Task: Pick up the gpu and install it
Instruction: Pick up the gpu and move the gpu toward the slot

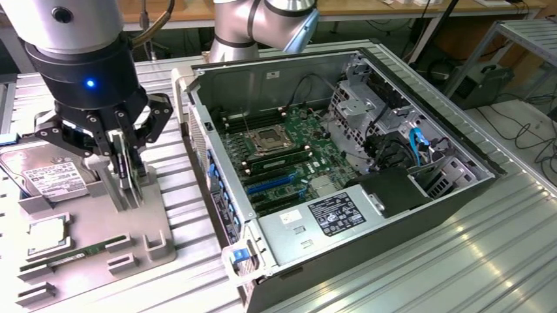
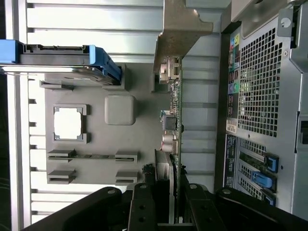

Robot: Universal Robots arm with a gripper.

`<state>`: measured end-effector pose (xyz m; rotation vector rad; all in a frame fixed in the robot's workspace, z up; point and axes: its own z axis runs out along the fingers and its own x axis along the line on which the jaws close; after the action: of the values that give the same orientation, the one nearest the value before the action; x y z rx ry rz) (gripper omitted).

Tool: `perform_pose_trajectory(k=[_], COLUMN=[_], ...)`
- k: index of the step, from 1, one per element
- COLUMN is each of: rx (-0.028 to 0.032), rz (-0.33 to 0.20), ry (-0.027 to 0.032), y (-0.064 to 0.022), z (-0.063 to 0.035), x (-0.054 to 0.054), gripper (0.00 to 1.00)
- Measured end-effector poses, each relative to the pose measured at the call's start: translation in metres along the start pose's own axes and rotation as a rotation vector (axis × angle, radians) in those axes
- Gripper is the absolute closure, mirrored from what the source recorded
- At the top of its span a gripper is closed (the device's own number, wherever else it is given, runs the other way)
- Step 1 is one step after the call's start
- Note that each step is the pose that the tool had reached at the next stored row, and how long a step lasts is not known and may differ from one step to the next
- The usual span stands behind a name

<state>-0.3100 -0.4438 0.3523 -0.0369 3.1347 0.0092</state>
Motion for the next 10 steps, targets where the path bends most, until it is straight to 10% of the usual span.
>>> perform_pose_trajectory(k=[10], rx=[0.0001], rz=[0.000], ry=[-0.0001], y=[0.0001], z=[-0.0280], x=[0.000], gripper=[0.72])
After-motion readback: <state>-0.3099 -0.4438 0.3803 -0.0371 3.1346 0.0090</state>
